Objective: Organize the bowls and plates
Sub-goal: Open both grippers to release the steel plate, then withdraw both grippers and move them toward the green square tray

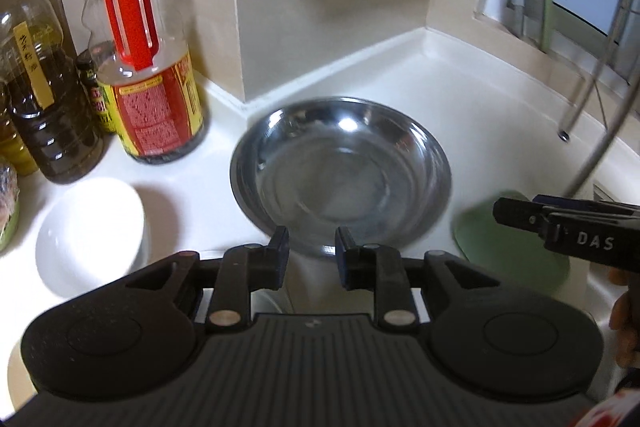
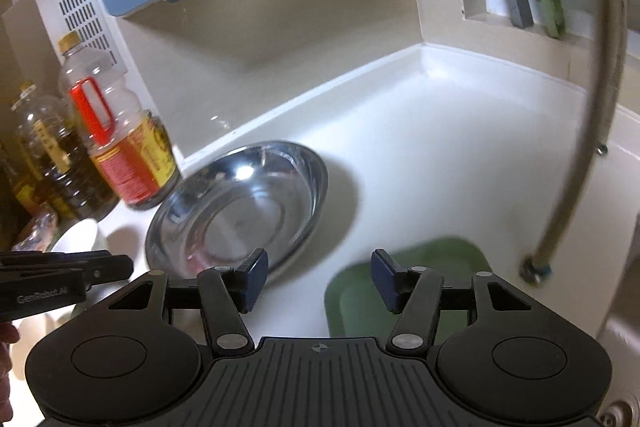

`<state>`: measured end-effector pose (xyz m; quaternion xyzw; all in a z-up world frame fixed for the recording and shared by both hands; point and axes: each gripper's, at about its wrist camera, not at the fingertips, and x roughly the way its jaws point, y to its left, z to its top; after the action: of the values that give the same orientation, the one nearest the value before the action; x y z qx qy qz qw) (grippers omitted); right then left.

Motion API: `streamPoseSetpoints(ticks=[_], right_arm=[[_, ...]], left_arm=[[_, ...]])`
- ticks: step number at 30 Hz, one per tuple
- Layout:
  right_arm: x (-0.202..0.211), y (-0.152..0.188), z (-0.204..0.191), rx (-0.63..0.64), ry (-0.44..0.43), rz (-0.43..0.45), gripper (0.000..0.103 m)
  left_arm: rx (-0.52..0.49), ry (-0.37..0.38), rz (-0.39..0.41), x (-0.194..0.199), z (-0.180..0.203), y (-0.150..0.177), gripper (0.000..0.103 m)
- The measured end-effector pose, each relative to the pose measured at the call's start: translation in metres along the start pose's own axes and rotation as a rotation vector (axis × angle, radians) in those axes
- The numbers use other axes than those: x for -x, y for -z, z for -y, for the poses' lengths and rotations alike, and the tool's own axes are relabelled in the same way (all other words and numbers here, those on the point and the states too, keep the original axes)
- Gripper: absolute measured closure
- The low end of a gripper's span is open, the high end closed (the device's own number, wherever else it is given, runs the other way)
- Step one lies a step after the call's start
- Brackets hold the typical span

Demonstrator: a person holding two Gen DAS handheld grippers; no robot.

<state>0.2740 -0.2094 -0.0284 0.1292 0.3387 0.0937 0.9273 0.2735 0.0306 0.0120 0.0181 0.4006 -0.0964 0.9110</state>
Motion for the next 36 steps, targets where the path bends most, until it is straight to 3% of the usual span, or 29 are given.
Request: streamPoseSetpoints(ticks=[19,36], right_arm=[[0.090,0.064,0.002,0.003,0.013,-0.094,0.042],[0.119,0.107,0.019,-0.009,0.039,-0.158,0.042]], left_arm=[[-0.011,0.025,-0.066,0.047,0.037,0.073,0.080],[-0.024,0.033,-0.106,0.059,0.071,0.112,0.080]])
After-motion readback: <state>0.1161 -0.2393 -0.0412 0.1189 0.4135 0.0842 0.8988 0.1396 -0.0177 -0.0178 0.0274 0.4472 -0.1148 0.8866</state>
